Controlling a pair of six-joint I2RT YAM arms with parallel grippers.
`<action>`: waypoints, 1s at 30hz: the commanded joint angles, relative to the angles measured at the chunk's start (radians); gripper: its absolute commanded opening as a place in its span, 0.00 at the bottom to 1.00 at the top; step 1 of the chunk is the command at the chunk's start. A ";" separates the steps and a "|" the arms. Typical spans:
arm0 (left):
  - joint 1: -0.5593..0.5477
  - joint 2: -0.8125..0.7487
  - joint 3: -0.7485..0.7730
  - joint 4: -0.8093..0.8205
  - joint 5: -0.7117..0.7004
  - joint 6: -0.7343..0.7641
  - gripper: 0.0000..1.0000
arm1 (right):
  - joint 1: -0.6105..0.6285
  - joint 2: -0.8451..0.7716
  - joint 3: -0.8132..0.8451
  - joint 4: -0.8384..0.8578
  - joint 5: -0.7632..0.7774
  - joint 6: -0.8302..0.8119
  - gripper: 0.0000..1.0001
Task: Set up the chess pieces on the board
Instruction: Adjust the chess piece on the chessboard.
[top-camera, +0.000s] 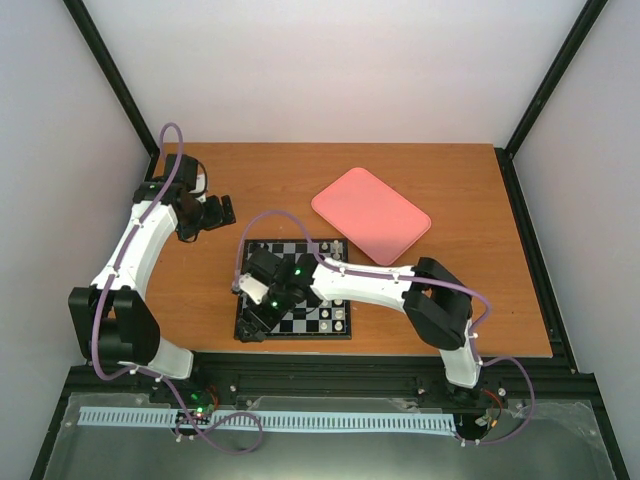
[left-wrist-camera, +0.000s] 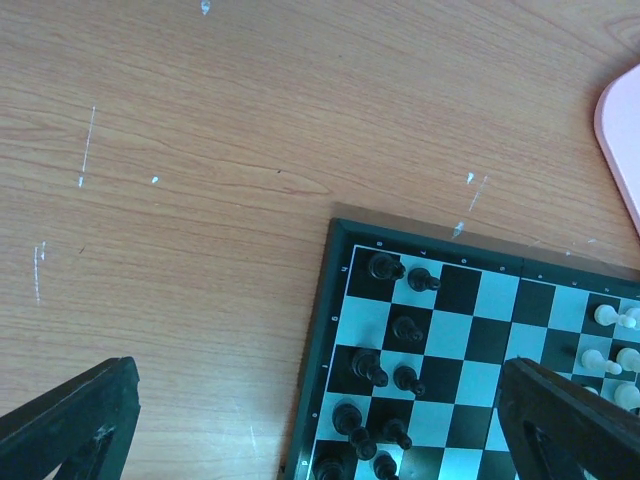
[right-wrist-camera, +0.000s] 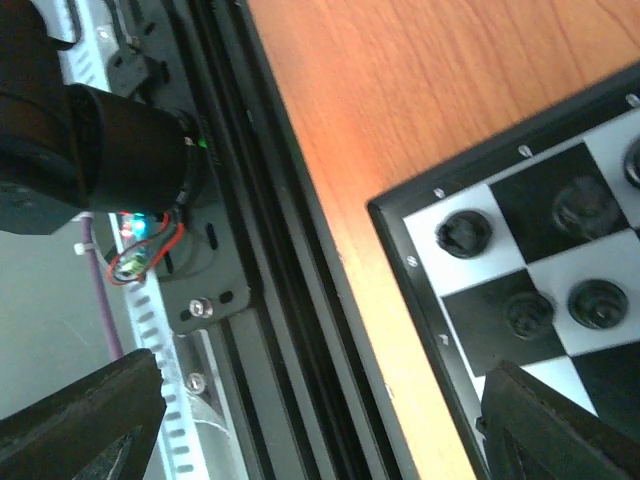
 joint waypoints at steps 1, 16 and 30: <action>0.004 0.005 0.003 -0.003 -0.021 0.021 1.00 | 0.029 0.007 0.050 0.012 -0.026 -0.012 0.99; 0.004 0.021 0.023 -0.008 -0.032 0.031 1.00 | 0.033 0.067 0.123 -0.021 0.046 -0.041 1.00; 0.006 0.028 0.015 -0.001 -0.032 0.036 1.00 | 0.033 0.083 0.123 -0.054 0.080 -0.050 1.00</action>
